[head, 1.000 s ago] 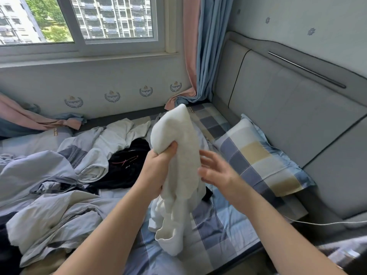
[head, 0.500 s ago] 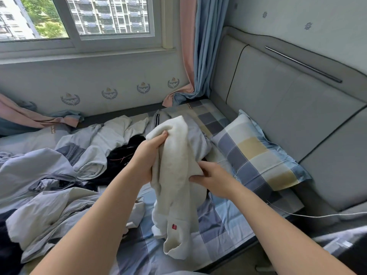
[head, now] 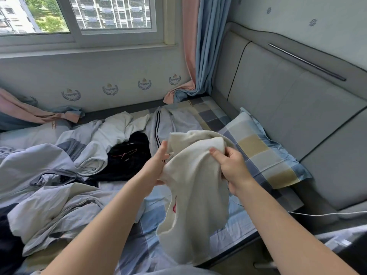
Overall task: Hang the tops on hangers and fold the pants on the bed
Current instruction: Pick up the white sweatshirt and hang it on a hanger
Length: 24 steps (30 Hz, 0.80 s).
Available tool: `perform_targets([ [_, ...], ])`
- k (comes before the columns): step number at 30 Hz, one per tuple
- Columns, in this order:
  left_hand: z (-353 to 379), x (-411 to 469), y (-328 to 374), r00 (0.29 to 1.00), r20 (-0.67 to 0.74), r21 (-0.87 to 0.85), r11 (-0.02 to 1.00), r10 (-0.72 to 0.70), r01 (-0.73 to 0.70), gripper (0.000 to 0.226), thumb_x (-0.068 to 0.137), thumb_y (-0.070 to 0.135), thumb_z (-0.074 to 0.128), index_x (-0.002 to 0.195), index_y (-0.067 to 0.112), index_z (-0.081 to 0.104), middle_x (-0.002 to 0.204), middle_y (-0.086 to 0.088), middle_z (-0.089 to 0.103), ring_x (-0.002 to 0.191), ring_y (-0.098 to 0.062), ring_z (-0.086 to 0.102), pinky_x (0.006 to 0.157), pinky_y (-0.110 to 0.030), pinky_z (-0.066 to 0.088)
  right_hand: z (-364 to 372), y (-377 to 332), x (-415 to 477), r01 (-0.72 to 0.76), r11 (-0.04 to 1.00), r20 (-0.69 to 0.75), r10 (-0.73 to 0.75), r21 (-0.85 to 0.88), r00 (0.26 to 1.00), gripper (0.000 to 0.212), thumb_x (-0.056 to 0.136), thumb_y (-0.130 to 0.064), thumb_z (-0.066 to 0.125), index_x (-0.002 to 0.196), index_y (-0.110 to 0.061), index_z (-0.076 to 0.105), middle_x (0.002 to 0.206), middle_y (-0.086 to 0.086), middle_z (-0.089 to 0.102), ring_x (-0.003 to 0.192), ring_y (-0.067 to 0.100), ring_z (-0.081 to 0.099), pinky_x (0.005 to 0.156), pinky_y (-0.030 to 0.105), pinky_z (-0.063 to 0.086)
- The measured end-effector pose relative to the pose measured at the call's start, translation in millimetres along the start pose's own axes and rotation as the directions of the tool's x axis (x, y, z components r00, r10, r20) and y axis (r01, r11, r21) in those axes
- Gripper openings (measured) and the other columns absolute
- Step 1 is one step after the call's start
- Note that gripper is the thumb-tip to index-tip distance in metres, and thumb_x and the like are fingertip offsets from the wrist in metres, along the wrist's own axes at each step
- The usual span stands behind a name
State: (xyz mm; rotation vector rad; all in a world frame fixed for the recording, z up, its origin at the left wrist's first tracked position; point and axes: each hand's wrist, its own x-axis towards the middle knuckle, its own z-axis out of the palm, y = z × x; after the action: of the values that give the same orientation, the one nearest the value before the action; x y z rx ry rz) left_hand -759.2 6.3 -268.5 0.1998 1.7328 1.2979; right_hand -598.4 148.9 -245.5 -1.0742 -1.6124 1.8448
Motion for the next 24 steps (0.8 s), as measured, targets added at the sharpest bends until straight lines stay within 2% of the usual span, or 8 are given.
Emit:
perform_targets([
  [5, 22.0, -5.9, -12.9, 0.973, 0.150, 0.157, 0.967, 0.176, -0.199, 0.029, 0.092, 0.050, 0.065, 0.111, 0.028, 0.062, 0.100, 0.013, 0.072, 0.082, 0.005, 0.067, 0.070, -0.015, 0.052, 2.9, -17.8, -5.1, -0.039, 0.980, -0.043, 0.048, 0.193, 0.998, 0.011, 0.091, -0.016, 0.072, 0.101, -0.012, 0.071, 0.095, 0.011, 0.076, 0.086, 0.026, 0.073, 0.076, 0.043, 0.060],
  [8, 23.2, 2.4, -28.5, 0.946, 0.233, 0.123, 0.958, 0.225, -0.258, 0.072, 0.070, 0.048, 0.088, 0.131, 0.026, 0.057, 0.113, 0.010, 0.073, 0.105, -0.004, 0.069, 0.093, -0.029, 0.056, 5.8, -26.3, -11.3, -0.059, 0.949, -0.015, 0.067, 0.310, 0.998, 0.014, 0.090, -0.009, 0.070, 0.104, -0.011, 0.070, 0.092, 0.011, 0.073, 0.084, 0.025, 0.072, 0.081, 0.047, 0.059],
  [9, 22.9, 5.8, -32.6, 0.943, 0.232, 0.131, 0.953, 0.237, -0.272, 0.071, 0.067, 0.043, 0.091, 0.129, 0.025, 0.061, 0.115, 0.007, 0.073, 0.110, -0.010, 0.068, 0.097, -0.034, 0.054, 7.0, -28.7, -13.5, -0.066, 0.937, -0.002, 0.071, 0.344, 0.997, 0.015, 0.090, -0.007, 0.069, 0.104, -0.011, 0.070, 0.092, 0.010, 0.072, 0.085, 0.025, 0.071, 0.082, 0.047, 0.058],
  [13, 21.0, 24.0, -46.8, 0.930, 0.098, 0.200, 0.908, 0.355, -0.368, 0.032, 0.073, 0.026, 0.084, 0.103, 0.028, 0.074, 0.106, 0.002, 0.076, 0.107, -0.019, 0.069, 0.098, -0.045, 0.054, 5.2, -36.1, -21.3, -0.093, 0.887, 0.049, 0.079, 0.451, 0.996, 0.016, 0.089, -0.006, 0.068, 0.104, -0.010, 0.069, 0.091, 0.008, 0.070, 0.083, 0.022, 0.070, 0.087, 0.047, 0.056],
  [15, 19.3, 26.0, -45.0, 0.917, 0.057, 0.268, 0.878, 0.396, -0.396, 0.010, 0.088, 0.023, 0.076, 0.094, 0.029, 0.071, 0.097, 0.007, 0.074, 0.098, -0.015, 0.067, 0.092, -0.037, 0.055, -0.9, -37.0, -23.4, -0.088, 0.869, 0.053, 0.071, 0.486, 0.996, 0.023, 0.087, -0.012, 0.069, 0.110, -0.010, 0.069, 0.094, 0.009, 0.073, 0.085, 0.022, 0.072, 0.085, 0.047, 0.058],
  [17, 13.5, 29.3, -41.6, 0.885, -0.017, 0.302, 0.846, 0.465, -0.438, 0.008, 0.098, 0.019, 0.064, 0.094, 0.024, 0.069, 0.092, 0.011, 0.070, 0.091, -0.010, 0.064, 0.083, -0.025, 0.051, -9.0, -33.8, -23.9, -0.083, 0.858, 0.033, 0.077, 0.506, 0.996, 0.036, 0.085, -0.023, 0.072, 0.118, -0.011, 0.068, 0.103, 0.009, 0.074, 0.090, 0.023, 0.072, 0.082, 0.046, 0.061],
  [21, 2.8, 30.9, -35.3, 0.772, -0.170, 0.376, 0.765, 0.612, -0.524, 0.029, 0.096, 0.008, 0.056, 0.071, 0.020, 0.050, 0.064, 0.012, 0.048, 0.062, -0.009, 0.042, 0.062, -0.036, 0.036, -30.8, -9.7, -18.8, -0.120, 0.882, -0.071, 0.170, 0.455, 0.983, 0.038, 0.093, -0.041, 0.064, 0.122, -0.016, 0.066, 0.109, 0.010, 0.073, 0.094, 0.024, 0.071, 0.074, 0.038, 0.060],
  [24, 3.5, 21.5, -24.9, 0.711, -0.210, 0.353, 0.730, 0.671, -0.585, 0.020, 0.091, -0.005, 0.054, 0.076, 0.009, 0.053, 0.067, -0.005, 0.049, 0.063, -0.010, 0.039, 0.062, -0.034, 0.034, -47.1, 20.5, -13.1, -0.214, 0.899, -0.167, 0.295, 0.381, 0.941, 0.039, 0.096, -0.044, 0.062, 0.119, -0.013, 0.067, 0.107, 0.014, 0.073, 0.098, 0.029, 0.069, 0.078, 0.040, 0.058],
])
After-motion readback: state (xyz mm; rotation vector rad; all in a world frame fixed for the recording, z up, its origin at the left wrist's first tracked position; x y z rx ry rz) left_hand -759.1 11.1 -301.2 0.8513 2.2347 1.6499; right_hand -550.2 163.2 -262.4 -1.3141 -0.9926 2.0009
